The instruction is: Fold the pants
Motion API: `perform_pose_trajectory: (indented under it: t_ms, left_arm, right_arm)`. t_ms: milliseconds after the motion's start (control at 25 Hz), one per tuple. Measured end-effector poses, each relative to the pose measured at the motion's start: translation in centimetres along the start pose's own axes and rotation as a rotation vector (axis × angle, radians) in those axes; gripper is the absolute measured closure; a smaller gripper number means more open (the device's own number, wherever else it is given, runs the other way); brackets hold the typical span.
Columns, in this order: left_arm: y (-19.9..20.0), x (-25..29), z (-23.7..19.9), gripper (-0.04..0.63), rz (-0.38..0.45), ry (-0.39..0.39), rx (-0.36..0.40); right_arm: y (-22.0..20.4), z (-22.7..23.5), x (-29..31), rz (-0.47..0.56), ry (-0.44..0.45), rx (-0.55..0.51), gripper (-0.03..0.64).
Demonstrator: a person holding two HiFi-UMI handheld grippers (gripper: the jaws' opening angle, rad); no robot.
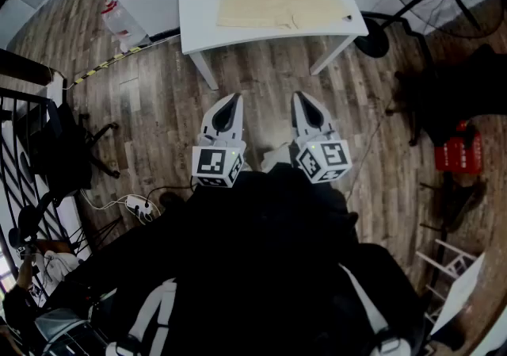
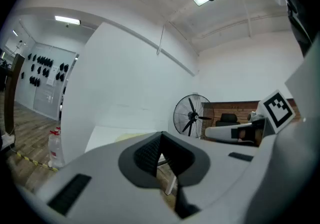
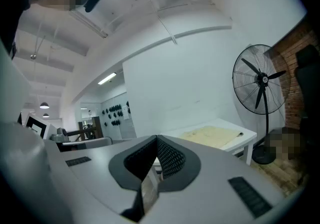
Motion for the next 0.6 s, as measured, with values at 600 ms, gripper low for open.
perform_pose_trajectory:
  t_ms: [600]
  left_arm:
    - [-0.4,1.6,0.3,0.592,-0.013,-0.005,-0.014]
  right_arm:
    - [-0.1,1.8,0.7,-0.012,-0.010,0.043,0.614]
Point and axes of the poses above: the fingertips, and each gripper's own axes: x forward along the fingers, z to its right, y out of its top, the point moved 3 cm from there along -x, backward along the fingers, and after that the axes turned 3 degrees about x, right-handed, at the moved point
